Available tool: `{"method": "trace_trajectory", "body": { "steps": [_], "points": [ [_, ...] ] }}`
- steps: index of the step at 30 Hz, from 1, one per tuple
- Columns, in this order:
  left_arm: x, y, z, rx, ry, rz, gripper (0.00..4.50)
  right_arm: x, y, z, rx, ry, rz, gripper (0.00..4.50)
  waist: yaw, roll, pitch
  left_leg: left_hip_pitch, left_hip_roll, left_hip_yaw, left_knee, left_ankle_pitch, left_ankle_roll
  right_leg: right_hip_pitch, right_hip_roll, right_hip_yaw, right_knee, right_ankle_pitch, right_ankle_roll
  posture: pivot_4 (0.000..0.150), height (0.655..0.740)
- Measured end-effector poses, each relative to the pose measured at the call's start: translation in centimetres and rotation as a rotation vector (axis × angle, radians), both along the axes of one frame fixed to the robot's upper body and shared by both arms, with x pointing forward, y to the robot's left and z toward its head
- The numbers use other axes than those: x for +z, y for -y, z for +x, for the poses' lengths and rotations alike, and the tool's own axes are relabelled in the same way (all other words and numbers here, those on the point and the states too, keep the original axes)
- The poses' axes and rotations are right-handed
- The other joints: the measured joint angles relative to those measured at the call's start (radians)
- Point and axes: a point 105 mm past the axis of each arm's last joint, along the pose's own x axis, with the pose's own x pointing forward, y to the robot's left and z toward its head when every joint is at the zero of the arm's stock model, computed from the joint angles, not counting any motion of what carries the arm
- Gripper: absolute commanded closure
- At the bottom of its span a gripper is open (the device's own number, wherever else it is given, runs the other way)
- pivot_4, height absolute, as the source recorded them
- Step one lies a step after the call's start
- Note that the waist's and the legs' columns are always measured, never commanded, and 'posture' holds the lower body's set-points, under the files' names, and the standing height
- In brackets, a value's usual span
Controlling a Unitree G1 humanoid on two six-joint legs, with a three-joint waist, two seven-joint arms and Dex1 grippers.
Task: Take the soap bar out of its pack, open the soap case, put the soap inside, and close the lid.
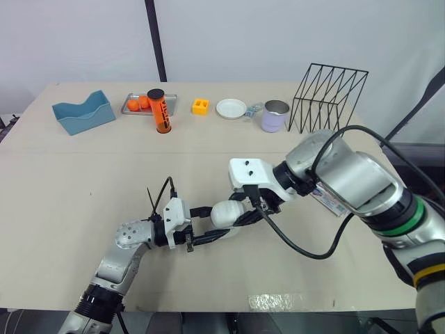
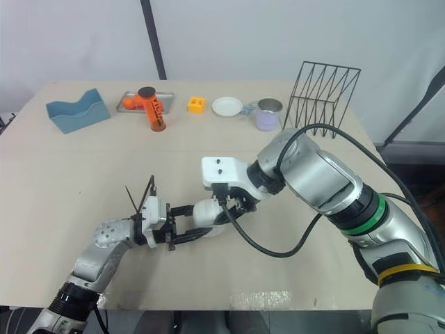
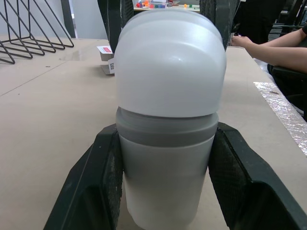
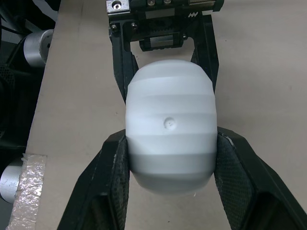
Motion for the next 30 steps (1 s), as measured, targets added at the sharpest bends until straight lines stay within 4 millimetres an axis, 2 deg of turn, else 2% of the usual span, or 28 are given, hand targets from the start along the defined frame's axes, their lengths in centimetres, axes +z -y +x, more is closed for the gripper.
{"method": "trace_trajectory", "body": {
  "steps": [23, 24, 26, 27, 28, 29, 30],
  "points": [
    [0.0, 0.0, 0.0, 0.001, -0.011, 0.001, 2.49, -0.1, 0.0, 0.1, 0.004, 0.011, -0.012, 2.57, 0.0, 0.0, -0.001, 0.001, 0.0, 0.0, 0.0, 0.0, 0.0, 0.001, 0.0, 0.0, -0.001, 0.0, 0.0, 0.15, 0.74],
    [0.0, 0.0, 0.0, 0.001, -0.011, 0.001, 2.49, -0.1, 0.0, 0.1, 0.004, 0.011, -0.011, 1.78, 0.0, 0.0, -0.001, 0.001, 0.0, 0.0, 0.0, 0.0, 0.0, 0.001, 0.0, 0.0, -0.001, 0.0, 0.0, 0.15, 0.74],
    [0.0, 0.0, 0.0, -0.001, -0.011, 0.0, 2.49, -0.2, 0.1, 0.1, -0.001, 0.012, -0.015, 1.3, 0.0, 0.0, -0.001, 0.001, 0.0, 0.0, -0.001, 0.0, 0.0, 0.001, 0.0, 0.0, -0.001, 0.0, 0.0, 0.15, 0.74],
    [0.0, 0.2, -0.1, -0.012, -0.007, 0.001, 2.49, -0.8, 0.5, 0.2, -0.024, -0.006, -0.038, 0.76, 0.0, -0.001, -0.001, 0.001, 0.0, 0.0, -0.001, 0.0, 0.0, 0.001, 0.0, 0.0, -0.001, 0.0, 0.0, 0.15, 0.74],
    [0.0, 0.3, -0.3, -0.022, -0.006, 0.003, 2.49, -1.7, 0.9, 0.2, -0.043, -0.039, -0.055, 0.55, 0.0, -0.001, -0.001, 0.0, 0.0, -0.001, -0.001, 0.0, 0.0, 0.001, 0.0, 0.0, -0.002, 0.0, 0.0, 0.15, 0.74],
    [0.1, 0.4, -0.4, -0.031, -0.003, 0.002, 2.49, -2.9, 1.4, 0.2, -0.068, -0.086, -0.076, 0.55, 0.001, -0.001, 0.0, -0.002, 0.0, -0.001, 0.0, 0.0, 0.0, -0.002, 0.0, 0.0, -0.001, 0.0, 0.0, 0.15, 0.74],
    [0.1, 0.5, -0.5, -0.034, 0.0, 0.003, 2.49, -3.5, 1.5, 0.0, -0.073, -0.107, -0.087, 0.25, 0.001, 0.0, 0.001, -0.005, -0.001, 0.0, 0.0, 0.0, 0.0, -0.004, 0.0, 0.0, -0.001, 0.0, 0.0, 0.15, 0.74]
  ]
}}
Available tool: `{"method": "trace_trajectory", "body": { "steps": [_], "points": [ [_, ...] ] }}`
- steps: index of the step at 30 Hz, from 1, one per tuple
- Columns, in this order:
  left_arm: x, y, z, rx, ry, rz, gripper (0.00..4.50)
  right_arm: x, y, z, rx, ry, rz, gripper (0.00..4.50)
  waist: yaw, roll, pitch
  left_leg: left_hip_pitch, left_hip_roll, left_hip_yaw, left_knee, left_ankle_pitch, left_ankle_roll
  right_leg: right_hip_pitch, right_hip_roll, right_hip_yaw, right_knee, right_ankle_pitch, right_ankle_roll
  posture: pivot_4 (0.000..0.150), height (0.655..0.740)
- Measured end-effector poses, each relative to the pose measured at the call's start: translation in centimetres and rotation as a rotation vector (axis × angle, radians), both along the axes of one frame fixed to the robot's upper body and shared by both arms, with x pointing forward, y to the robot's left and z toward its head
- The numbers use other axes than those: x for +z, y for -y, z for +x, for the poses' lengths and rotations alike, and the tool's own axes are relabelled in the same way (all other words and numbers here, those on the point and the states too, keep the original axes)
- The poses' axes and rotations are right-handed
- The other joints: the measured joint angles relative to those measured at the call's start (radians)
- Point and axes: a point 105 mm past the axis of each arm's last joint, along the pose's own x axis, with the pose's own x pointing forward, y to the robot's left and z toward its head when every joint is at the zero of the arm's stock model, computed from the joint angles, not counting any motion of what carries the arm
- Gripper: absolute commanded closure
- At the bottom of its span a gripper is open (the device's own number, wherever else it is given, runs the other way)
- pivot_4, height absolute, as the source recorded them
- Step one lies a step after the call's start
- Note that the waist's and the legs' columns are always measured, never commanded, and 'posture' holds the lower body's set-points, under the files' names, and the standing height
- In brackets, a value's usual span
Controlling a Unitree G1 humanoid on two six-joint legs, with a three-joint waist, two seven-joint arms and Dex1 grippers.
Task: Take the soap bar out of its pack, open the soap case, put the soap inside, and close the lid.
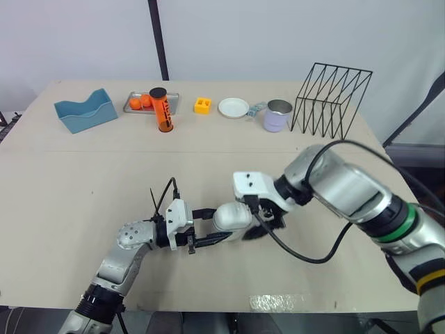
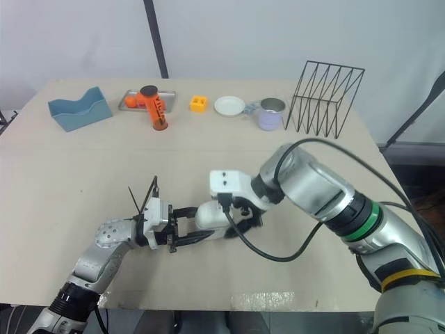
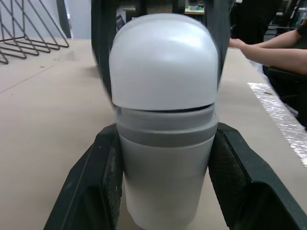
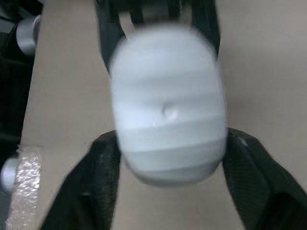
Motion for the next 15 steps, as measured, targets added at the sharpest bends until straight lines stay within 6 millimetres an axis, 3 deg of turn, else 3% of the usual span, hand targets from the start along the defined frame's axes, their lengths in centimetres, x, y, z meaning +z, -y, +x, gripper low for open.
{"method": "trace_trajectory", "body": {
  "steps": [15],
  "points": [
    [0.07, 0.07, -0.15, -0.011, 0.004, 0.003, 2.49, 0.32, -0.11, 0.03, 0.003, 0.005, 0.018, 0.25, 0.0, 0.0, 0.0, -0.002, 0.0, -0.001, 0.0, 0.0, 0.0, -0.003, 0.0, -0.001, 0.0, 0.003, -0.005, 0.15, 0.74]
  ]
}}
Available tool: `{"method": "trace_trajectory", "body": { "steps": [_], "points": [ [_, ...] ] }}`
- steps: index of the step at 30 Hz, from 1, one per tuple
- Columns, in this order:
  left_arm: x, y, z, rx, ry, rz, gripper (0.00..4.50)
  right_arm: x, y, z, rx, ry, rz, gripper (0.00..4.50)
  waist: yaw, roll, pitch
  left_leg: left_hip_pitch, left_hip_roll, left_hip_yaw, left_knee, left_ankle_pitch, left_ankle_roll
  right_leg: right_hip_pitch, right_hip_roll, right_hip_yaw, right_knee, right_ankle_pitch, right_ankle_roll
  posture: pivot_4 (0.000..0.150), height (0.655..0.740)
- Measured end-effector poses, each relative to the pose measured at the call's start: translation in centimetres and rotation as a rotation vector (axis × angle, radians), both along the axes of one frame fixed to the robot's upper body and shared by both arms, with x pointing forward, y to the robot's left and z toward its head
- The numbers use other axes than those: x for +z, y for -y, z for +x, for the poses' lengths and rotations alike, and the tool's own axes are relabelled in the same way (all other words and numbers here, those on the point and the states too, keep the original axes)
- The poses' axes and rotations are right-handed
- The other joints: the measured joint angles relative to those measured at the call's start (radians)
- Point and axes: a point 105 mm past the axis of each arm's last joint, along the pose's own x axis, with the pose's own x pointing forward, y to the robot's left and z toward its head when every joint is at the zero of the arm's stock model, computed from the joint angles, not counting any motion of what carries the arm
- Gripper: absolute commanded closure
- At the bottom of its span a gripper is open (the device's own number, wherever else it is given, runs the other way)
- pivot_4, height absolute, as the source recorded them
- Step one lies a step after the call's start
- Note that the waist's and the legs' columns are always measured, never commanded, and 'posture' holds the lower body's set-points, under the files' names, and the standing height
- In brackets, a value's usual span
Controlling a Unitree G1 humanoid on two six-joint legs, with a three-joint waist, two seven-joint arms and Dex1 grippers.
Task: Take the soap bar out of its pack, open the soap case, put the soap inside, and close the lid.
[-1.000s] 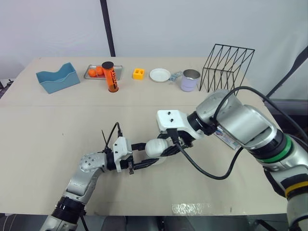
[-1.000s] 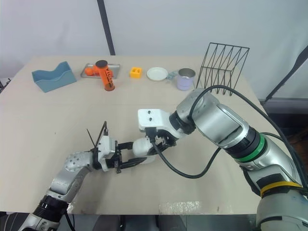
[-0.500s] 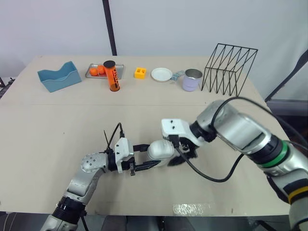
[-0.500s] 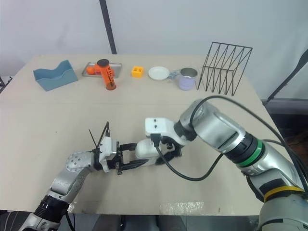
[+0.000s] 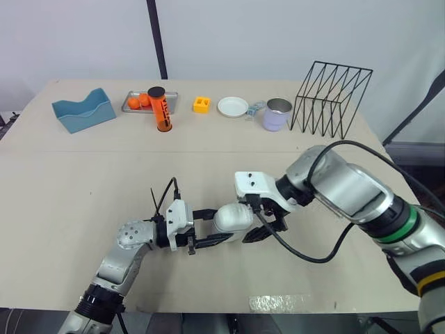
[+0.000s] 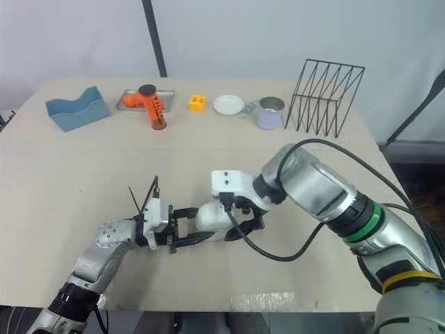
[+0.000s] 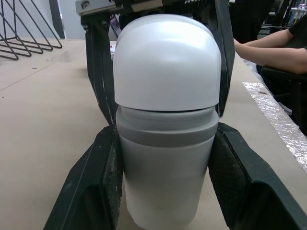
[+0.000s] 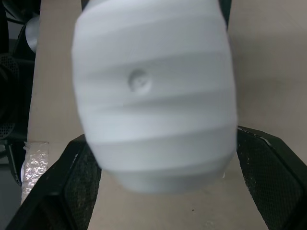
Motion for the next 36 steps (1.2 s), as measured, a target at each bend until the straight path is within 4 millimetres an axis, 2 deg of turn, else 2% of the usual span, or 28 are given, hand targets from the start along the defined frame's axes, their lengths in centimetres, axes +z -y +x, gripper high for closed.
{"method": "trace_trajectory", "body": {
  "steps": [1, 2, 5, 8, 12, 13, 18, 20, 22, 25, 27, 28, 30, 33, 36],
  "points": [
    [0.0, 0.0, 0.0, 0.0, 0.0, 0.0, 2.49, 0.2, 0.1, 0.0, -0.006, 0.0, 0.008, 0.25, 0.0, 0.0, 0.0, 0.0, 0.0, 0.0, 0.0, 0.0, 0.0, 0.0, 0.0, 0.0, 0.0, 0.0, 0.0, 0.15, 0.74],
    [0.0, -0.1, 0.0, 0.001, 0.0, 0.002, 2.49, 0.7, 1.1, 0.0, -0.037, 0.003, 0.021, 0.25, 0.0, 0.0, 0.0, 0.0, 0.0, 0.0, 0.0, 0.0, 0.0, 0.0, 0.0, 0.0, 0.0, 0.0, 0.0, 0.15, 0.74],
    [0.0, -0.1, 0.0, 0.001, 0.0, 0.003, 2.49, 0.6, 1.5, -0.1, -0.046, -0.007, 0.021, 0.25, 0.0, 0.0, 0.0, 0.0, 0.0, 0.0, 0.0, 0.0, 0.0, 0.0, 0.0, 0.0, 0.0, 0.0, 0.0, 0.15, 0.74],
    [0.0, -0.1, 0.0, 0.0, 0.0, 0.004, 2.49, 0.3, 3.0, -0.6, -0.082, -0.037, 0.021, 0.25, 0.0, 0.0, 0.0, 0.0, 0.0, 0.0, 0.0, 0.0, 0.0, 0.0, 0.0, 0.0, 0.0, 0.0, 0.0, 0.15, 0.74],
    [0.0, -0.2, 0.0, 0.001, 0.002, 0.008, 2.49, 0.7, 6.0, -0.9, -0.147, -0.045, 0.009, 0.25, 0.001, 0.0, 0.0, 0.0, 0.0, 0.0, 0.0, 0.0, 0.0, 0.0, 0.0, 0.0, 0.0, 0.0, 0.0, 0.15, 0.74],
    [0.0, -0.2, 0.0, 0.0, 0.002, 0.008, 2.49, 0.8, 6.2, -0.9, -0.15, -0.044, 0.01, 0.25, 0.0, 0.0, 0.0, 0.0, 0.0, 0.0, 0.0, 0.0, 0.0, 0.001, 0.0, 0.0, 0.0, 0.0, 0.0, 0.15, 0.74],
    [0.0, -0.3, 0.0, 0.001, 0.003, 0.011, 2.49, 3.0, 7.9, 0.0, -0.17, -0.032, 0.134, 0.25, 0.0, 0.0, 0.0, 0.001, 0.0, 0.001, 0.0, 0.0, 0.0, 0.001, 0.0, 0.001, 0.0, 0.0, 0.0, 0.15, 0.74],
    [0.0, -0.3, 0.0, 0.001, 0.003, 0.011, 2.49, 5.2, 8.8, 0.9, -0.187, 0.002, 0.268, 0.75, 0.0, -0.001, 0.0, 0.001, 0.0, 0.001, 0.001, 0.0, 0.0, 0.002, 0.0, 0.0, 0.0, 0.0, 0.0, 0.15, 0.74],
    [0.0, -0.3, 0.0, 0.0, 0.004, 0.013, 2.49, 6.3, 8.8, 0.9, -0.169, 0.018, 0.343, 1.27, 0.0, -0.001, 0.0, 0.001, 0.0, 0.001, 0.0, 0.0, 0.0, 0.002, 0.0, 0.001, -0.001, 0.0, 0.0, 0.15, 0.74],
    [0.0, -0.4, 0.0, -0.001, 0.004, 0.015, 2.49, 6.1, 7.2, 0.3, -0.099, -0.002, 0.501, 2.66, -0.001, -0.001, 0.0, 0.001, 0.0, 0.001, 0.001, 0.0, 0.0, 0.002, 0.001, 0.001, 0.0, 0.0, 0.0, 0.15, 0.74],
    [0.0, -0.4, 0.1, -0.001, 0.004, 0.015, 2.49, 5.5, 6.2, 0.2, -0.076, 0.001, 0.57, 3.41, 0.0, -0.001, 0.0, 0.001, 0.0, 0.001, 0.001, 0.0, 0.0, 0.002, 0.0, 0.001, 0.0, 0.0, 0.0, 0.15, 0.74],
    [0.0, -0.4, 0.1, -0.001, 0.003, 0.015, 2.49, 5.5, 6.2, 0.2, -0.074, 0.006, 0.575, 3.6, 0.0, -0.001, 0.0, 0.001, 0.0, 0.001, 0.001, 0.0, 0.0, 0.003, 0.0, 0.001, 0.0, 0.0, 0.0, 0.15, 0.74],
    [0.0, -0.4, 0.1, 0.001, 0.003, 0.016, 2.49, 5.5, 5.4, 0.0, -0.041, 0.067, 0.64, 4.39, 0.0, -0.001, 0.0, 0.001, 0.0, 0.0, 0.001, 0.0, 0.0, 0.003, 0.001, 0.0, 0.0, 0.0, 0.0, 0.15, 0.74],
    [0.1, -0.5, 0.2, 0.004, 0.002, 0.016, 2.49, 4.7, 4.8, -0.4, -0.017, 0.091, 0.671, 4.46, 0.0, -0.001, 0.0, 0.001, 0.0, 0.0, 0.001, 0.0, 0.0, 0.003, 0.0, 0.001, 0.0, 0.0, 0.0, 0.15, 0.74],
    [0.1, -0.5, 0.3, 0.006, 0.001, 0.017, 2.49, 4.9, 4.5, -0.8, -0.001, 0.123, 0.7, 4.46, 0.0, -0.001, 0.0, 0.002, 0.0, 0.0, 0.001, 0.0, 0.0, 0.003, 0.001, 0.0, 0.0, 0.0, 0.0, 0.15, 0.74]
  ]
}}
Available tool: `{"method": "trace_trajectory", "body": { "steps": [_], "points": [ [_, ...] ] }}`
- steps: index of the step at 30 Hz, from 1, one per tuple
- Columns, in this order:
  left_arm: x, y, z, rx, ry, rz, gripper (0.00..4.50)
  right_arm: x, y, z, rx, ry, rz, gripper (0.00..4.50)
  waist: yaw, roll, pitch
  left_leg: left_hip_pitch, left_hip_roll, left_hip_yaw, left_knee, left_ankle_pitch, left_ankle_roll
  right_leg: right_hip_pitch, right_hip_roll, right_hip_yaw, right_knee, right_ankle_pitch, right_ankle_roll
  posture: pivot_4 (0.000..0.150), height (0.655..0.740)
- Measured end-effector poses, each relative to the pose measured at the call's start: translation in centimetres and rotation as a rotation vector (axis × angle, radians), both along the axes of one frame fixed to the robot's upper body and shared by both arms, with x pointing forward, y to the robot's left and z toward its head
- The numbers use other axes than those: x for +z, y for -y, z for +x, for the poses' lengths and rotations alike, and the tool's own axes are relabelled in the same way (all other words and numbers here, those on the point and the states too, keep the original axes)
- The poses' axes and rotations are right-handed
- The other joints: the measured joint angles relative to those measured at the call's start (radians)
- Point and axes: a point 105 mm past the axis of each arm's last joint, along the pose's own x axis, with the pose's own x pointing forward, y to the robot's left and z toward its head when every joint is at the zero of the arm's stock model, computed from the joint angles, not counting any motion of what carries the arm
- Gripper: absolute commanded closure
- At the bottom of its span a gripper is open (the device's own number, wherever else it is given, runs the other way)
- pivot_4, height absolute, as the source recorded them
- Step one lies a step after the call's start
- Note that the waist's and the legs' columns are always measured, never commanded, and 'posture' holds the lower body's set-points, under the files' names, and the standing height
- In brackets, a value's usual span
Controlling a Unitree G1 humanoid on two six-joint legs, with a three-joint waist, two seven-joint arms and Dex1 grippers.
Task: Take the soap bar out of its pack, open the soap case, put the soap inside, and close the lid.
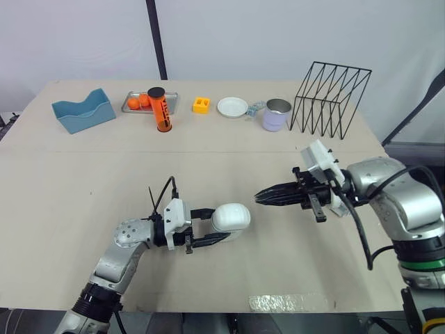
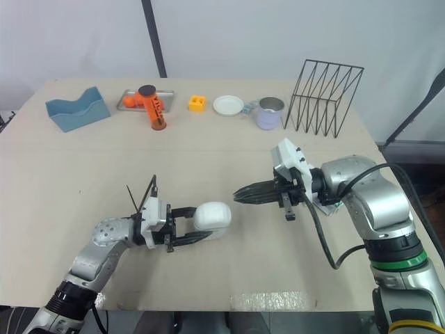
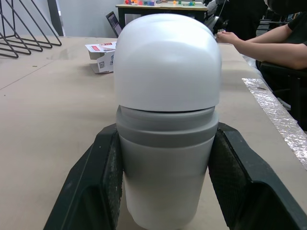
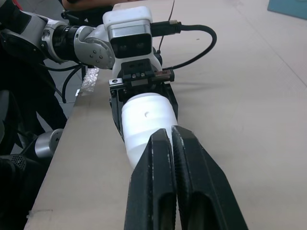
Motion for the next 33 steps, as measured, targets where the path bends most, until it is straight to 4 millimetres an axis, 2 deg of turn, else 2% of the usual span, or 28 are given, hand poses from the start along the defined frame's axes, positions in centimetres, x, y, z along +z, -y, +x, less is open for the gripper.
{"method": "trace_trajectory", "body": {
  "steps": [8, 20, 27, 33],
  "points": [
    [0.0, 0.0, 0.1, 0.002, 0.001, 0.002, 2.49, 0.3, -0.9, -0.7, 0.026, 0.044, 0.024, 4.46, 0.0, 0.0, 0.0, 0.0, 0.0, 0.0, 0.0, 0.0, 0.0, 0.0, 0.0, 0.0, 0.0, 0.0, 0.0, 0.15, 0.74],
    [0.0, -0.1, 0.1, 0.004, 0.001, 0.002, 2.49, -0.8, -2.1, -0.6, 0.02, 0.027, 0.028, 4.46, 0.0, 0.0, 0.0, 0.0, 0.0, 0.0, 0.0, 0.0, 0.0, 0.0, 0.0, 0.0, 0.0, 0.0, 0.0, 0.15, 0.74],
    [0.0, -0.1, 0.1, 0.007, 0.001, 0.003, 2.49, -2.1, -3.1, -0.7, 0.038, 0.009, -0.009, 4.46, 0.0, 0.0, 0.0, 0.001, 0.0, 0.0, 0.0, 0.0, 0.0, 0.0, 0.0, 0.0, 0.0, 0.0, 0.0, 0.15, 0.74],
    [0.0, -0.1, 0.1, 0.008, 0.001, 0.005, 2.49, -2.1, -3.3, -0.6, 0.045, 0.035, -0.022, 4.46, 0.0, 0.0, 0.0, 0.001, 0.0, 0.0, 0.0, 0.0, 0.0, 0.001, 0.0, 0.0, 0.001, 0.0, 0.0, 0.15, 0.74]
  ]
}}
